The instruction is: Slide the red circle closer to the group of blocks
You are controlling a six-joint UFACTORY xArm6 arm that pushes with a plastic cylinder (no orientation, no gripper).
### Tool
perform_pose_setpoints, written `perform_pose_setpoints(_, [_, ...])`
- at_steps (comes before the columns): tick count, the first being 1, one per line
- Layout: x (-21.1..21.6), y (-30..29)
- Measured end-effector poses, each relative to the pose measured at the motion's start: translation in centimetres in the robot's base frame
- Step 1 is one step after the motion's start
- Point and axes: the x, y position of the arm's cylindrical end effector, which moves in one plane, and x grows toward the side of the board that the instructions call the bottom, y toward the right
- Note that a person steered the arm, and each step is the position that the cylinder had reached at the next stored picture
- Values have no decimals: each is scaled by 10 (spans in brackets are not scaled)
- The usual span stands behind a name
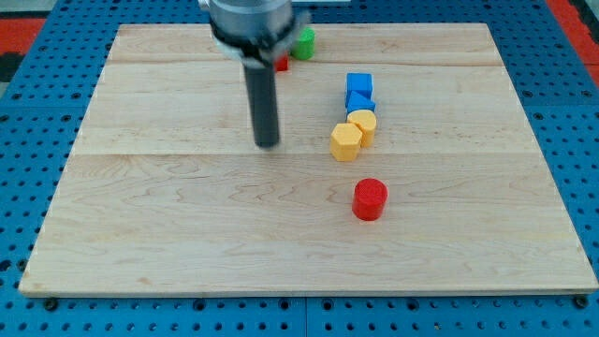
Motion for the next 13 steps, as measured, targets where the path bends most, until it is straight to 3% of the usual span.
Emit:
perform_pose_setpoints(2, [48, 186])
perform_pose_setpoints(3, [126, 162])
perform_pose_setpoints(4, [83, 62])
perform_pose_setpoints(5, [99, 57])
perform_pose_setpoints(6, [137, 102])
perform_pose_setpoints(7, [120, 155])
perform_pose_setpoints(9, [56, 52])
perform_pose_setpoints(10, [55, 42])
perform_pose_setpoints(11, [86, 56])
perform_pose_setpoints(12, [44, 66])
perform_pose_setpoints(13, [33, 66])
